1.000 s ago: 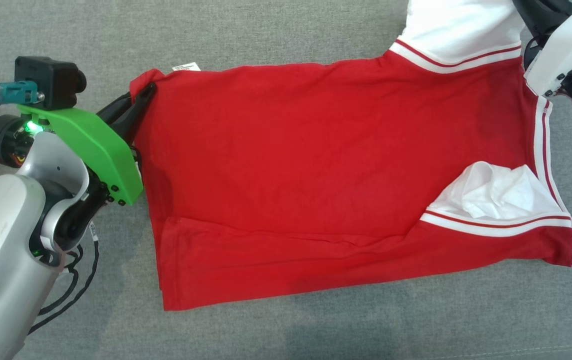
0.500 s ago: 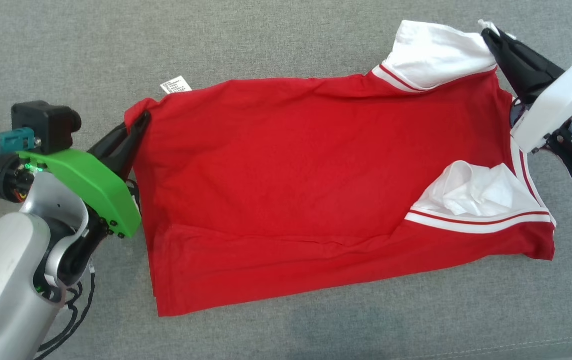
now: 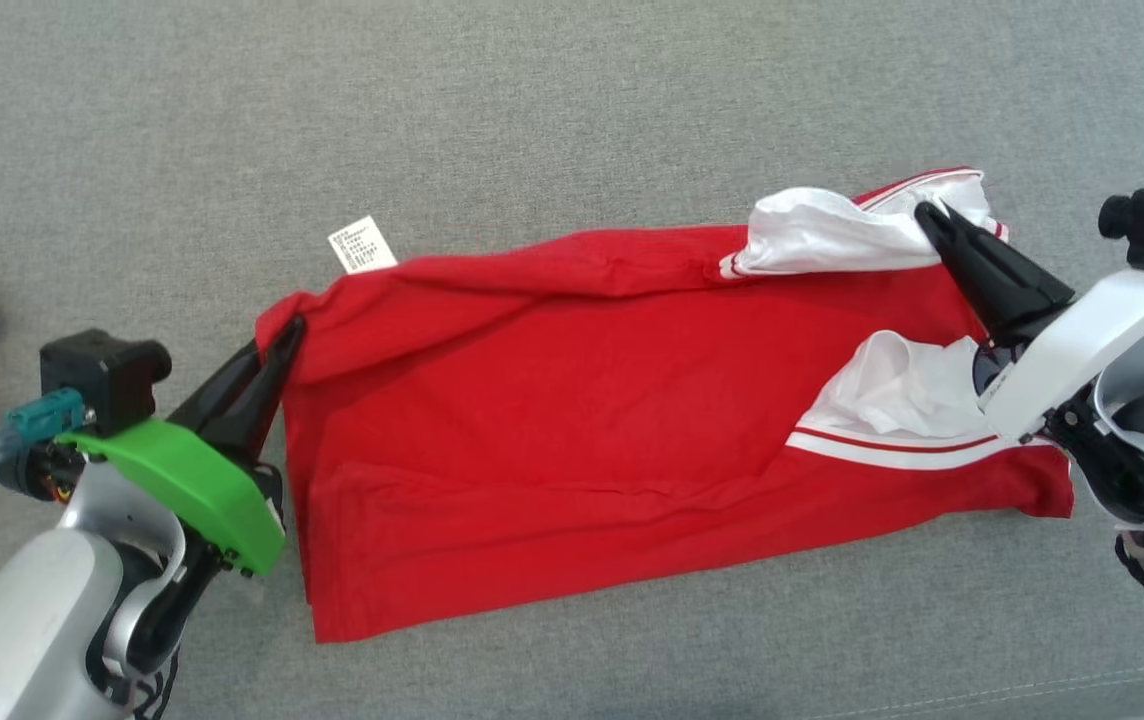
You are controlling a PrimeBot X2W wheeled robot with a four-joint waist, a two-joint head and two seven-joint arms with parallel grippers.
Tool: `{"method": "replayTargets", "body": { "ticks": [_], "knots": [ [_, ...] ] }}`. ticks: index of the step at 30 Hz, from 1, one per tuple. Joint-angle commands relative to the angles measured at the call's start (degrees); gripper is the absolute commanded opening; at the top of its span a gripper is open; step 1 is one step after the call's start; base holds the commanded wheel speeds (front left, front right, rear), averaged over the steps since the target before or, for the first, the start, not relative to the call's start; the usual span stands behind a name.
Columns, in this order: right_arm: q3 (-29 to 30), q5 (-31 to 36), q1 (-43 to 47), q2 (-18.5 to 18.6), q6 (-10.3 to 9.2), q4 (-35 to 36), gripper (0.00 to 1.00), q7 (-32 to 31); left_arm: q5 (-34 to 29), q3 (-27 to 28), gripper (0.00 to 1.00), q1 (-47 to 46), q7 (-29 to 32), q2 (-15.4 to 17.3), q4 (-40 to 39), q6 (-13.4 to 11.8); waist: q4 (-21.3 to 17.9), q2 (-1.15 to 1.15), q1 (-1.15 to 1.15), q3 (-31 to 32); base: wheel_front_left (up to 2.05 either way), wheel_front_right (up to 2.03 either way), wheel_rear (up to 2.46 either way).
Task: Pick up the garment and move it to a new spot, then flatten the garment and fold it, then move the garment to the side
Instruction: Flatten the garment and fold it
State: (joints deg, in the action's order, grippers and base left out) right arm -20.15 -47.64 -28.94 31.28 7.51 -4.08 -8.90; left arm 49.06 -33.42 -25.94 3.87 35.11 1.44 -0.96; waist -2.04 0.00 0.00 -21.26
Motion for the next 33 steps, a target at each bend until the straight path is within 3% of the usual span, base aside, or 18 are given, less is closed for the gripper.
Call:
{"method": "replayTargets", "body": {
  "ticks": [1, 6, 10, 19, 29, 30, 31, 32, 33],
  "knots": [
    [0.8, 0.5, 1.9, -0.6, -0.05, 0.4, 0.00, 0.4, -0.9, -0.2, 0.00, 1.7, -1.0, 0.7, 0.2, 0.6, -0.7, 0.00, 0.00, 0.7, 0.00, 0.00, 0.00],
    [2.6, 0.9, 6.0, -2.9, -0.05, -0.2, 0.00, 0.7, -3.3, -1.4, 0.00, 4.1, -5.0, 2.0, 1.6, 2.7, -1.2, 0.00, 0.00, 1.1, 0.00, 0.00, 0.00],
    [3.7, 1.0, 8.5, -4.9, -0.04, -0.9, 0.00, 1.6, -5.6, -2.6, 0.00, 4.9, -9.2, 1.3, 4.1, 4.0, -1.5, 0.00, 0.00, 1.3, 0.00, 0.00, 0.00],
    [4.1, 0.5, 11.1, -6.7, -0.04, -1.5, 0.00, 2.5, -9.7, -3.9, 0.00, 6.5, -14.8, 2.3, 6.9, 4.2, -2.2, 0.00, 0.00, 2.6, 0.00, 0.00, 0.00],
    [2.9, 1.0, 13.3, -7.0, -0.04, -4.0, 0.00, 1.1, -12.1, -4.5, 0.00, 8.8, -17.8, 1.3, 9.9, 4.0, -2.6, 0.00, 0.00, 3.7, 0.00, 0.00, 0.00],
    [2.8, 1.3, 13.3, -6.9, -0.04, -4.5, 0.96, 1.1, -12.7, -4.7, 0.00, 8.8, -18.1, 1.3, 10.2, 4.0, -2.7, 0.00, 0.00, 3.7, 0.00, 0.00, 0.00],
    [2.5, 1.5, 13.3, -6.9, -0.04, -5.3, 1.00, 0.9, -13.0, -4.9, 0.30, 9.0, -18.2, 1.1, 10.7, 4.0, -2.8, 0.00, 0.00, 3.6, 0.00, 0.00, 0.00],
    [2.2, 1.8, 13.3, -6.8, -0.04, -6.0, 1.00, 0.8, -13.3, -5.2, 0.46, 9.5, -18.3, 0.9, 11.2, 4.1, -2.8, 0.00, 0.00, 3.7, 0.00, 0.00, 0.00],
    [1.9, 2.1, 13.3, -6.7, -0.04, -6.6, 1.00, 0.8, -13.9, -5.6, 0.69, 9.8, -18.4, 0.9, 11.8, 4.1, -2.9, 0.00, 0.00, 3.7, 0.00, 0.00, 0.00]
  ]
}}
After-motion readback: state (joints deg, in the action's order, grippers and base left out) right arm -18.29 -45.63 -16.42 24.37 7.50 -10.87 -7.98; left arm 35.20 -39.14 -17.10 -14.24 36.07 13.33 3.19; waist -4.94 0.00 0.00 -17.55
